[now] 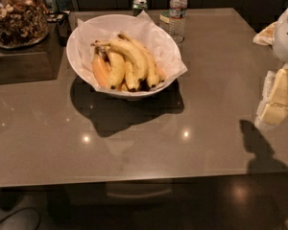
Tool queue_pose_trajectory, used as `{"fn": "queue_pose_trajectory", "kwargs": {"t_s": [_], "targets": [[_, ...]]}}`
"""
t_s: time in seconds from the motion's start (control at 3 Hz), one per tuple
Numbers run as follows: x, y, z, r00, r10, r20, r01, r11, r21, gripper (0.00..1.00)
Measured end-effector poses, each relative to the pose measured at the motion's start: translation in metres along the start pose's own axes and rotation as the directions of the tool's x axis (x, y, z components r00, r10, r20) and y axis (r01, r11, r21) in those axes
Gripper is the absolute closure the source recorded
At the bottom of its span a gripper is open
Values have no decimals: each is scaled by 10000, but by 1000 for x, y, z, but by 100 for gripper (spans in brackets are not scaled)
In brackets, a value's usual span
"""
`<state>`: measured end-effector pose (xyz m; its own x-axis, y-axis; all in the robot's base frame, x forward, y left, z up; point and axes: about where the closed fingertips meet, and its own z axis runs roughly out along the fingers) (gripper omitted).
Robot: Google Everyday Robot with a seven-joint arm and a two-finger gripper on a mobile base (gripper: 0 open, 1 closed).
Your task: Pick banana from white bowl
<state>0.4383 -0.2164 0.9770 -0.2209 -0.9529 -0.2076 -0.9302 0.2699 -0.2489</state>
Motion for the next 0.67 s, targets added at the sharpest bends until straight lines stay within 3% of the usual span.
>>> {"fn": "queue_pose_trajectory", "kwargs": {"t_s": [0.67], "targets": [[-5,-1,-2,9998,-6,176,4,9999,117,0]]}}
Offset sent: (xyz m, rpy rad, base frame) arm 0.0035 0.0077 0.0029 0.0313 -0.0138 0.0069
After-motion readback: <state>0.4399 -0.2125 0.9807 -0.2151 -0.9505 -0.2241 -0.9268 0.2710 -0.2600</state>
